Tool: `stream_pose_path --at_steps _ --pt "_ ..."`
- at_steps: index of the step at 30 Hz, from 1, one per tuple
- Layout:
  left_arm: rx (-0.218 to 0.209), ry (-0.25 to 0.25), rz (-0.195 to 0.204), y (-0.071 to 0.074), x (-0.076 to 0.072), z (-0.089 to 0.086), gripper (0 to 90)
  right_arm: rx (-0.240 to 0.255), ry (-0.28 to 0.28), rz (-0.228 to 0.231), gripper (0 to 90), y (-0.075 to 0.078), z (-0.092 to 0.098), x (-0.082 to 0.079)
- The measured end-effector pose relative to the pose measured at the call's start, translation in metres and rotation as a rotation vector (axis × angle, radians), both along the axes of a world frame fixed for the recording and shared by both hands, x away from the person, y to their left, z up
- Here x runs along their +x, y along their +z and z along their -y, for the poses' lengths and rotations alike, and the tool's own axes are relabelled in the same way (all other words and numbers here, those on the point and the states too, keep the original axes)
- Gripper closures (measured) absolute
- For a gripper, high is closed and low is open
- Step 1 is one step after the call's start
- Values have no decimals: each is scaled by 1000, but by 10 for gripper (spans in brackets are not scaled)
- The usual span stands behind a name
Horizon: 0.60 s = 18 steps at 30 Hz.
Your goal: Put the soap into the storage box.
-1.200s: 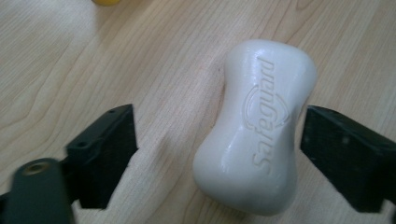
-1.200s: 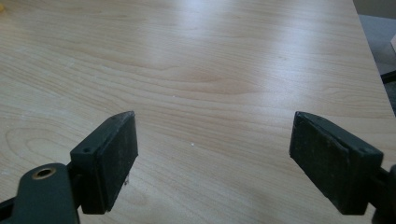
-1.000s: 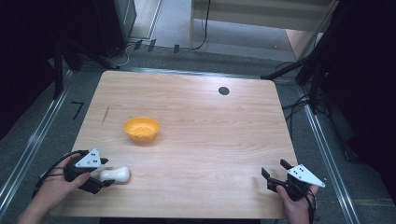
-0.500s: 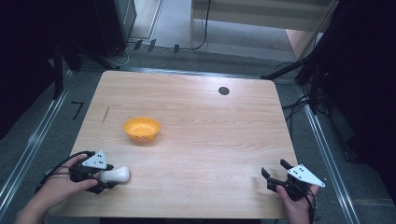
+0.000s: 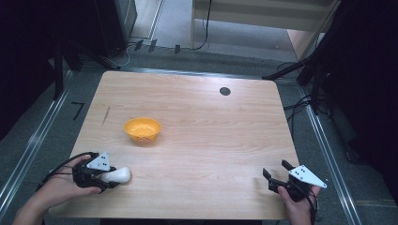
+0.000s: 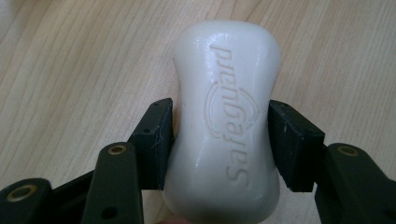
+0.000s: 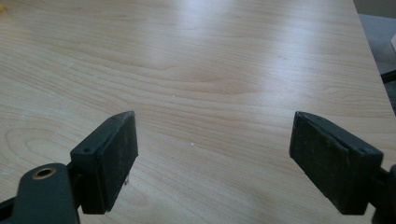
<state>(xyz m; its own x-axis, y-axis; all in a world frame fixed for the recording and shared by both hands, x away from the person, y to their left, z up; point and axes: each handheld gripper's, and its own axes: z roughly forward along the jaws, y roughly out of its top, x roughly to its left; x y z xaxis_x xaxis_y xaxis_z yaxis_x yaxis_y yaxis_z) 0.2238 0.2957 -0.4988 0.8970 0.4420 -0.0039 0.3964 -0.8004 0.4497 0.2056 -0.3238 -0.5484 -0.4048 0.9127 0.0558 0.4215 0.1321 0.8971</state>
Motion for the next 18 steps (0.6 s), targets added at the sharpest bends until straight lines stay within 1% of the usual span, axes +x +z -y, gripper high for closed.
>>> stream_pose_path --at_steps 1,2,4,6,7,9,10,11,13,14,16,17,18 --pt "-4 -16 0 1 2 0 466 0 0 0 165 0 0 0" --pt "-4 -16 0 1 2 0 472 0 0 0 165 0 0 0" --pt "4 -32 2 3 4 0 477 2 -1 -1 165 0 0 0" --pt "-2 -45 13 7 7 -1 485 2 -1 -1 169 0 0 0" --pt "-2 -45 13 7 7 -1 488 2 -1 -1 169 0 0 0" --pt "-3 -51 18 11 10 -2 494 2 -1 -1 169 0 0 0" --pt "-11 -53 22 15 13 -3 498 3 -2 -2 169 0 0 0" --pt "-11 -53 22 15 13 -3 503 3 -2 -2 169 0 0 0" --pt "-4 -57 32 20 17 -3 512 3 -3 -2 169 0 0 0" --pt "12 -59 36 22 20 -3 512 4 -2 -2 170 0 0 0" --pt "15 -60 35 23 21 -2 513 3 -1 -1 170 0 0 0" --pt "12 -67 22 22 23 -2 514 3 -1 -2 170 0 0 0" --pt "6 -67 18 21 24 -2 514 3 -1 -2 170 0 0 0"
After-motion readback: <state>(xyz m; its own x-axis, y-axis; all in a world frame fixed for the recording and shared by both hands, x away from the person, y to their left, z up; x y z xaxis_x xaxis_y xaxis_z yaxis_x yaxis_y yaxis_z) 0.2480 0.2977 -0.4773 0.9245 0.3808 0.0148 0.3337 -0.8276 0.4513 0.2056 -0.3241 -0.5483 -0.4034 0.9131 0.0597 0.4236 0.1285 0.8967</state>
